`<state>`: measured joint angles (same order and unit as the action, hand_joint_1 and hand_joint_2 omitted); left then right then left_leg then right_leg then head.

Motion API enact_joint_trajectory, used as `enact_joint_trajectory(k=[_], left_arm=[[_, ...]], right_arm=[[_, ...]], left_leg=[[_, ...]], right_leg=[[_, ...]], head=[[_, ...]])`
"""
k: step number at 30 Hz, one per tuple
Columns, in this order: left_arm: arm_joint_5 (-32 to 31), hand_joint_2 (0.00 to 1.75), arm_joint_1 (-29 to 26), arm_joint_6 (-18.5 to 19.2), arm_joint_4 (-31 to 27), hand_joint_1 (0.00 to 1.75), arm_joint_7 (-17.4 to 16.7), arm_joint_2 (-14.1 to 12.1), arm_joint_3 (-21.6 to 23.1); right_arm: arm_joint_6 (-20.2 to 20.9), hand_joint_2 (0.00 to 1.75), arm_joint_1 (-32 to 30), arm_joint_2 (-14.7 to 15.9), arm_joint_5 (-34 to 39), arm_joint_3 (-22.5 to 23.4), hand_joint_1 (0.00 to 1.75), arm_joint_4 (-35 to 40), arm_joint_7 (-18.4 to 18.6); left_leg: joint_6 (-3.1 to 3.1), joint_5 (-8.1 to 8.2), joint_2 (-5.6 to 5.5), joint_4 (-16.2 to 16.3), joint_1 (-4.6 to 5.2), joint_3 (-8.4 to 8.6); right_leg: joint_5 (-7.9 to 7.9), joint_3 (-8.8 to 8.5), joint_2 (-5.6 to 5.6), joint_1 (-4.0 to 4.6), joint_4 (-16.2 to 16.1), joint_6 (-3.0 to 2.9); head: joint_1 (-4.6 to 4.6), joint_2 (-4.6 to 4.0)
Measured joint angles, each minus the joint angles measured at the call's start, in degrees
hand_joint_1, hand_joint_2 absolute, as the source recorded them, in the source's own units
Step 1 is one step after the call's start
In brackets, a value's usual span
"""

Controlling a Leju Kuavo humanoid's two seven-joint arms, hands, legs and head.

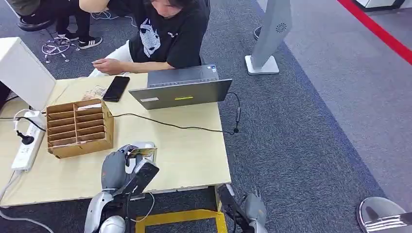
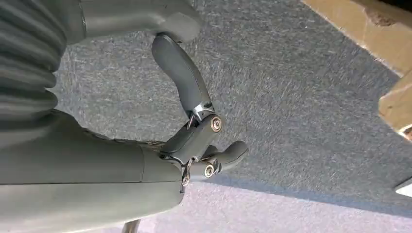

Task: Pass the card to the sensor for recognition and then transmit it.

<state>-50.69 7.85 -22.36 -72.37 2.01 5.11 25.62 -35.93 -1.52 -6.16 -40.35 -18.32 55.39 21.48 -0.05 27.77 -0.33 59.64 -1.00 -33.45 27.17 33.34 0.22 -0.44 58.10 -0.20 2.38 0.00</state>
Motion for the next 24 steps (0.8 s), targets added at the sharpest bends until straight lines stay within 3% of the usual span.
enact_joint_trajectory(k=[8, 14, 18, 24], left_arm=[[-7.3, 1.75, 1.1, -2.9, 3.6, 1.75, -4.5, -2.3, -1.2], [-7.4, 1.75, 1.2, -3.0, 3.8, 1.75, -4.5, -2.4, -1.3], [-8.8, 1.75, 4.2, -5.3, 10.7, 1.75, -4.0, -4.1, -5.9], [-8.3, 1.75, 4.8, -5.8, 13.9, 1.75, -1.3, -3.0, -6.5]], right_arm=[[0.1, 1.75, 0.4, 0.0, 1.5, -0.1, 0.00, -0.1, -0.9], [0.1, 1.75, 0.4, 0.0, 1.6, -0.1, 0.00, -0.1, -1.0], [-0.2, 1.75, 1.8, 0.0, 4.5, -1.2, 0.00, -1.5, -3.4], [-0.3, 1.75, 3.0, -0.1, 5.9, -1.9, 0.00, -2.9, -4.9]], left_leg=[[0.00, 0.00, 0.00, 0.0, -0.01, -0.01], [0.00, 0.00, 0.00, 0.0, -0.01, -0.01], [-0.01, -0.02, -0.01, 0.0, -0.02, -0.01], [-0.01, -0.01, -0.01, 0.0, 0.00, -0.01]], right_leg=[[0.00, 0.00, 0.00, 0.01, 0.0, 0.00], [0.00, 0.00, 0.00, 0.01, 0.0, 0.00], [0.00, 0.00, 0.00, 0.03, 0.0, 0.00], [0.00, 0.00, -0.01, 0.02, 0.0, 0.00]], head=[[0.00, 0.00], [0.00, 0.00], [0.00, 0.00], [-0.02, 0.00]])
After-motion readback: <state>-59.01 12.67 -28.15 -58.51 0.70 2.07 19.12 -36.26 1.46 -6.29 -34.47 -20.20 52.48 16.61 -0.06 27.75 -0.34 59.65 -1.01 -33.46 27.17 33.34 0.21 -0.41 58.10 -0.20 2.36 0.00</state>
